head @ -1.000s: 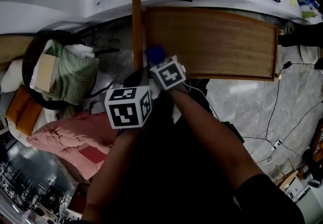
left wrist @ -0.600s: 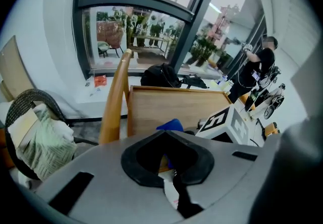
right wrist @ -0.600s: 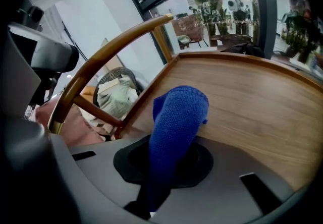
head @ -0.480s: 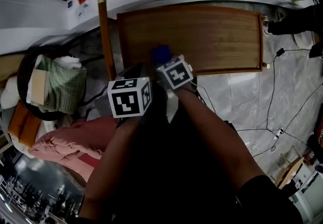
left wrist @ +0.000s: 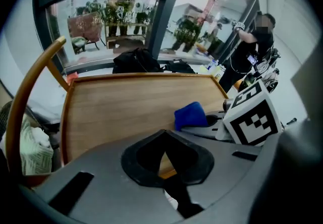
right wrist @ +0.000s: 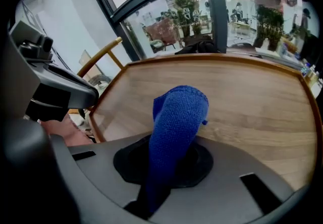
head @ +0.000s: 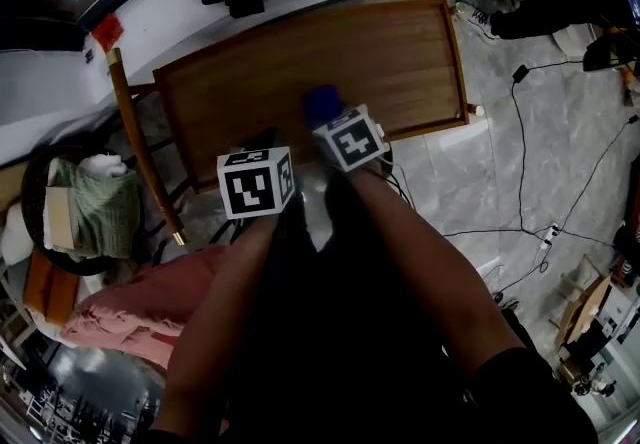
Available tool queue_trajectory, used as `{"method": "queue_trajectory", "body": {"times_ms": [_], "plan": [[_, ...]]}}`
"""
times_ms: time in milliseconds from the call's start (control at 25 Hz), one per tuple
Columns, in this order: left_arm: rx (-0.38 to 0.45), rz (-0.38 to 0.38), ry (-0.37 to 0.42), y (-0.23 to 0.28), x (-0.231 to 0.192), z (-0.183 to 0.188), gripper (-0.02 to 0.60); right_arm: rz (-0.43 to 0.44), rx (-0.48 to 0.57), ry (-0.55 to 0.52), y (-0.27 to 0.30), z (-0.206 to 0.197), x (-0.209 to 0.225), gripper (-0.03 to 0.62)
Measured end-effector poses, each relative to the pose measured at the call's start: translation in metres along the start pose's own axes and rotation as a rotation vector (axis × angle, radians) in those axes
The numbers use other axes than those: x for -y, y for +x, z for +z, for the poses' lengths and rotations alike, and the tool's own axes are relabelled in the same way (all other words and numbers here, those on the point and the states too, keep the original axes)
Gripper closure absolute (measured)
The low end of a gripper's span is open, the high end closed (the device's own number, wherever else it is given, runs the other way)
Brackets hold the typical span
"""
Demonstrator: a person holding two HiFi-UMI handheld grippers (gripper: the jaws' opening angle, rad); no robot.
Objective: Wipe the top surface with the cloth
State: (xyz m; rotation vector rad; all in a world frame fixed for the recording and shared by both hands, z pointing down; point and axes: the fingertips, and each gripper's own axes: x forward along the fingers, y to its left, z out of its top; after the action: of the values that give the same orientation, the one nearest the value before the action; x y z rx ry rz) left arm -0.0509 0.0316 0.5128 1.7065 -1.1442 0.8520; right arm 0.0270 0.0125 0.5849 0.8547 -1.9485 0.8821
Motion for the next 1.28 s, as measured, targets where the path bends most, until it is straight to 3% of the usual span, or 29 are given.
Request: {"method": "queue_trajectory", "body": {"times_ms": [440, 800, 1120, 1280], "plan": [[-0.021, -0.068, 0.066, 0.045, 0.094, 0.019, 0.572, -0.121, -0.009, 0.061, -0.061, -0.036, 0.119, 0.546], [-0.004, -0.087, 0.089, 0.061, 0.142, 0.028, 0.572, -0.357, -0.054, 0.011, -0.114, -0.062, 0.211, 0.546], [0.003, -0.072, 0.080, 0.051, 0.149, 0.016, 0.572, -0.465, -0.074, 0.059, -0.131, -0.073, 0.233, 0.546], [0.017, -0.059, 0.055, 0.036, 0.130, 0.009, 0.572, -0.463, -0.018, 0.097, -0.138, -0.072, 0.228, 0.546]]}}
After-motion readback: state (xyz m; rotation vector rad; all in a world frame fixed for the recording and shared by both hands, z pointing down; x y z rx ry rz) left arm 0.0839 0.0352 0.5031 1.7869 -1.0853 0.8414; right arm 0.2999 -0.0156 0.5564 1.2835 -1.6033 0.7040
